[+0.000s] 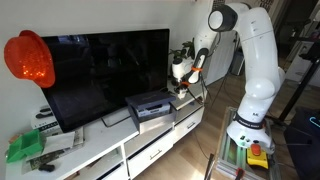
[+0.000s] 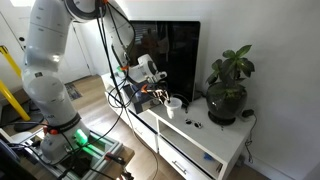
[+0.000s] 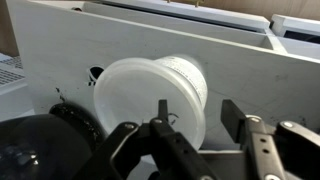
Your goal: Remove the lid from the clear cup and put it on the television stand top
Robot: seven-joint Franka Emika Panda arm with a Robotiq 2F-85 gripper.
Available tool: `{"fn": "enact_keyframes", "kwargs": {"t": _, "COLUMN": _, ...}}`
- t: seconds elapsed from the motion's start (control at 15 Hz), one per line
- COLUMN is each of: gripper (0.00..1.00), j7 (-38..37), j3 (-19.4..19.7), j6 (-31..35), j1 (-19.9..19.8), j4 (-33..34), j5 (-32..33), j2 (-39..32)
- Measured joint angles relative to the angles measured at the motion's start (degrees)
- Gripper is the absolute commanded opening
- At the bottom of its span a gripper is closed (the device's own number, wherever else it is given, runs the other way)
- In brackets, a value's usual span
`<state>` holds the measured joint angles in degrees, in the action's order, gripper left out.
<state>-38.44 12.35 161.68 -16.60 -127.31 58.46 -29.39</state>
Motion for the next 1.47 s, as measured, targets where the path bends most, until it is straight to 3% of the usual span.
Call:
{"fn": "enact_keyframes", "kwargs": {"t": 0.27, "gripper": 0.02, "j7": 0.51, "j3": -0.06, "j6": 0.10, "j1": 0.00, "j4": 0.70, "j5": 0.00, "j2": 0.03}}
{"fn": "enact_keyframes", "kwargs": {"t": 1.0, "gripper": 0.01, "j7": 0.90, "j3": -0.15, "j6": 0.09, "j1": 0.09, "j4": 2.54, "j5": 0.00, "j2": 0.39}}
{"fn": "enact_keyframes", "kwargs": {"t": 1.07, "gripper": 0.12, "j7": 1.04, "j3": -0.15, "j6": 0.06, "j1": 0.14, "j4": 2.57, "j5": 0.00, "j2": 0.54}}
{"fn": "enact_keyframes", "kwargs": {"t": 1.13, "gripper": 0.03, "j7": 1.30, "j3": -0.17, "j6": 0.03, "j1": 0.17, "j4": 2.60, "j5": 0.00, "j2": 0.68}}
{"fn": "enact_keyframes", "kwargs": {"t": 1.2, "gripper": 0.07, "j7": 1.63, "j3": -0.18, "j6": -0.06, "j1": 0.21, "j4": 2.62, "j5": 0.00, "j2": 0.85}}
{"fn": "enact_keyframes", "kwargs": {"t": 1.27, "gripper": 0.18, "j7": 2.01, "j3": -0.18, "j6": -0.18, "j1": 0.26, "j4": 2.65, "j5": 0.00, "j2": 1.04}}
{"fn": "enact_keyframes", "kwargs": {"t": 1.33, "gripper": 0.01, "j7": 2.41, "j3": -0.18, "j6": -0.29, "j1": 0.32, "j4": 2.68, "j5": 0.00, "j2": 1.25}}
{"fn": "enact_keyframes", "kwargs": {"t": 1.47, "gripper": 0.01, "j7": 3.02, "j3": -0.18, "j6": -0.46, "j1": 0.41, "j4": 2.72, "j5": 0.00, "j2": 1.57}}
